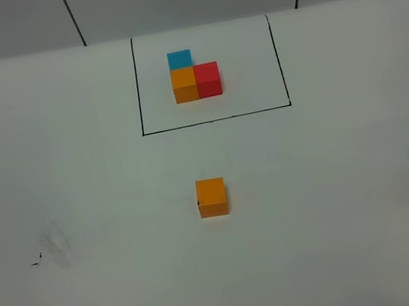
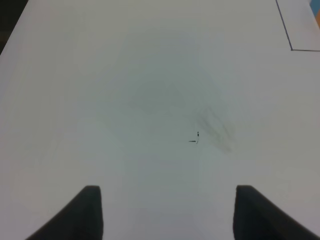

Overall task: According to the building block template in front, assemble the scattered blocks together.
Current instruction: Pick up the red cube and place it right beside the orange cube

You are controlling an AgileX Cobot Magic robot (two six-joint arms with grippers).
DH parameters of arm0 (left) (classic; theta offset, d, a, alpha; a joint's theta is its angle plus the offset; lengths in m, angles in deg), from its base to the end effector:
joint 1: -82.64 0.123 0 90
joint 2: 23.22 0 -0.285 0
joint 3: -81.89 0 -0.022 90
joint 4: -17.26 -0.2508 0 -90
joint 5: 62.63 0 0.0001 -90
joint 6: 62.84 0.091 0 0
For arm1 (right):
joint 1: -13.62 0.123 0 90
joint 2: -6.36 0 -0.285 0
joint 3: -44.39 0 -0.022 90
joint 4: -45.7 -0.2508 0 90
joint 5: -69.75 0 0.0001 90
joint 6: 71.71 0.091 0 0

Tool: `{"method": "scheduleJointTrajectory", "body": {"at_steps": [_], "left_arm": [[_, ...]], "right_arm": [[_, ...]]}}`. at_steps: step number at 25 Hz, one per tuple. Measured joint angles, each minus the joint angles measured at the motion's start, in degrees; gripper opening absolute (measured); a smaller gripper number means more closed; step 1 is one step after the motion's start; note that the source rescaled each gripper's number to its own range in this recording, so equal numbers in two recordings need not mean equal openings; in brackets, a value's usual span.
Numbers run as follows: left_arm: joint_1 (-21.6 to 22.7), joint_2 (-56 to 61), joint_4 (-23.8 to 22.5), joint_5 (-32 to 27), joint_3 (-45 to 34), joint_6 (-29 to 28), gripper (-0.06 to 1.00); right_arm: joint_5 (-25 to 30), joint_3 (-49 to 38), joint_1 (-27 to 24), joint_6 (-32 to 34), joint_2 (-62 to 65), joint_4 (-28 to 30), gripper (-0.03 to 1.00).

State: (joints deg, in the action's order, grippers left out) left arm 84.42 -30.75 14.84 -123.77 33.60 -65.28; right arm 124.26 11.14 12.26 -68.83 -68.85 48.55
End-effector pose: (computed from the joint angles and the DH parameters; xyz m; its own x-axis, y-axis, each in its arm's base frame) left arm -0.0065 0.0032 0.2782 -0.4513 -0.0362 -0.8916 -0.0740 0.9973 -0.0030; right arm 0.1985 -0.0084 0.2531 -0.9547 0.0440 -0.2942 0.0560 0.9979 -0.0324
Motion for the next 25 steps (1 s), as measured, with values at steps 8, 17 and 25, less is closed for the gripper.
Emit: {"method": "scheduleJointTrajectory", "body": {"at_steps": [8,17,25], "left_arm": [[0.0,0.0,0.0,0.0,0.0,0.0,0.22],[0.0,0.0,0.0,0.0,0.0,0.0,0.22],[0.0,0.0,0.0,0.0,0.0,0.0,0.22]], "right_arm": [[-6.1,0.0,0.0,0.0,-9.9,0.3,0.87],[-16.6,-5.0,0.0,0.0,-15.2,-1.1,0.87],[-21.5,-5.8,0.0,0.0,-20.7,-1.3,0.87]]}}
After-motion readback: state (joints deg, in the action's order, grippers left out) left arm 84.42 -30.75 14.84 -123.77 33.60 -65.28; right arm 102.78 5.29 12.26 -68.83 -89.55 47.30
